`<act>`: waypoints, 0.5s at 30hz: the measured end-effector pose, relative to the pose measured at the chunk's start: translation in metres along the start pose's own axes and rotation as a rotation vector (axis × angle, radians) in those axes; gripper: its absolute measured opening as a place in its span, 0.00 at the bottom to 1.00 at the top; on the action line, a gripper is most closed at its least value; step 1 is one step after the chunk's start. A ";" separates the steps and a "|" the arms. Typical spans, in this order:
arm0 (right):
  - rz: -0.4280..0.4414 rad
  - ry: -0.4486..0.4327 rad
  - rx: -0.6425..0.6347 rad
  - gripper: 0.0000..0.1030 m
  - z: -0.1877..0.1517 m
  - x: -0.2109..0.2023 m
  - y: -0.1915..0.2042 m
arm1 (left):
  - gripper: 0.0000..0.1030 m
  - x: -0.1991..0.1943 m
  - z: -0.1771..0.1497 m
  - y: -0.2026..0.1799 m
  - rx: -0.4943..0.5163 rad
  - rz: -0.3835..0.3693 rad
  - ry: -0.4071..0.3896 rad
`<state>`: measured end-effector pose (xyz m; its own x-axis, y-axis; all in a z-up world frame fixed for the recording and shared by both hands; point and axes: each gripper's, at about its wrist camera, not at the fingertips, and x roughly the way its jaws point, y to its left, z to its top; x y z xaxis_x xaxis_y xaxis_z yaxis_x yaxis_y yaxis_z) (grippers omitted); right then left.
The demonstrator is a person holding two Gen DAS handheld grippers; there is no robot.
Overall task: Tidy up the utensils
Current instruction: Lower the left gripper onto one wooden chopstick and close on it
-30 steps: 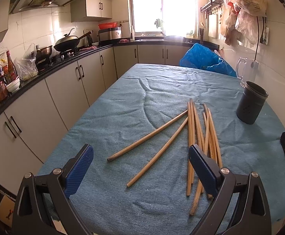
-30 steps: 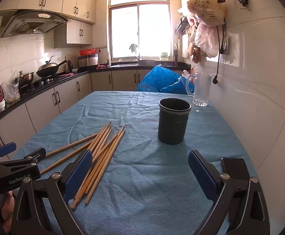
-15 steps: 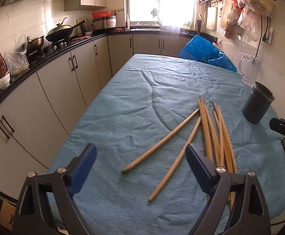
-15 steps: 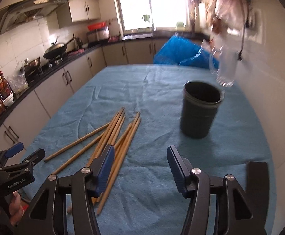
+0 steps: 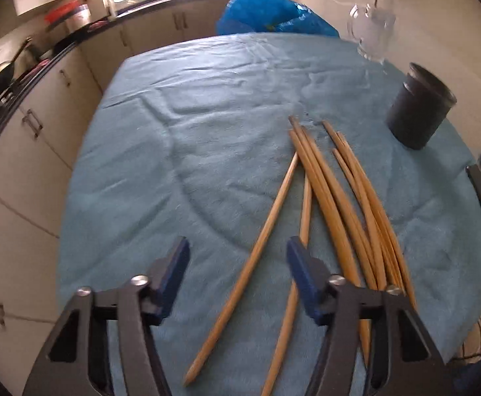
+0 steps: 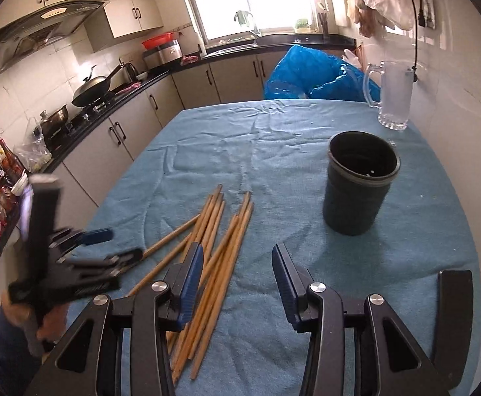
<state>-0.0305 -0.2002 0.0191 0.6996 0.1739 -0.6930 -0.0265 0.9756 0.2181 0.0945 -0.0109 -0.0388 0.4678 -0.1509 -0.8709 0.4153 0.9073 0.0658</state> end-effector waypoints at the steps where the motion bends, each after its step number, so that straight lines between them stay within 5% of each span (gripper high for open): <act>1: -0.004 0.000 -0.003 0.46 -0.001 -0.001 -0.001 | 0.52 0.009 0.006 -0.004 0.014 0.011 0.020; 6: -0.023 -0.001 -0.005 0.46 -0.002 -0.003 -0.012 | 0.50 0.025 0.015 -0.016 0.080 -0.012 0.048; 8: -0.023 0.000 -0.009 0.46 -0.001 -0.002 -0.012 | 0.43 0.033 0.017 -0.021 0.092 0.008 0.062; 15: 0.014 0.060 0.010 0.46 0.012 0.022 -0.009 | 0.33 0.041 0.032 0.006 -0.065 0.032 0.065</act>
<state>-0.0062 -0.2069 0.0102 0.6549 0.1960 -0.7299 -0.0287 0.9715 0.2352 0.1417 -0.0244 -0.0587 0.4276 -0.0979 -0.8987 0.3484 0.9352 0.0639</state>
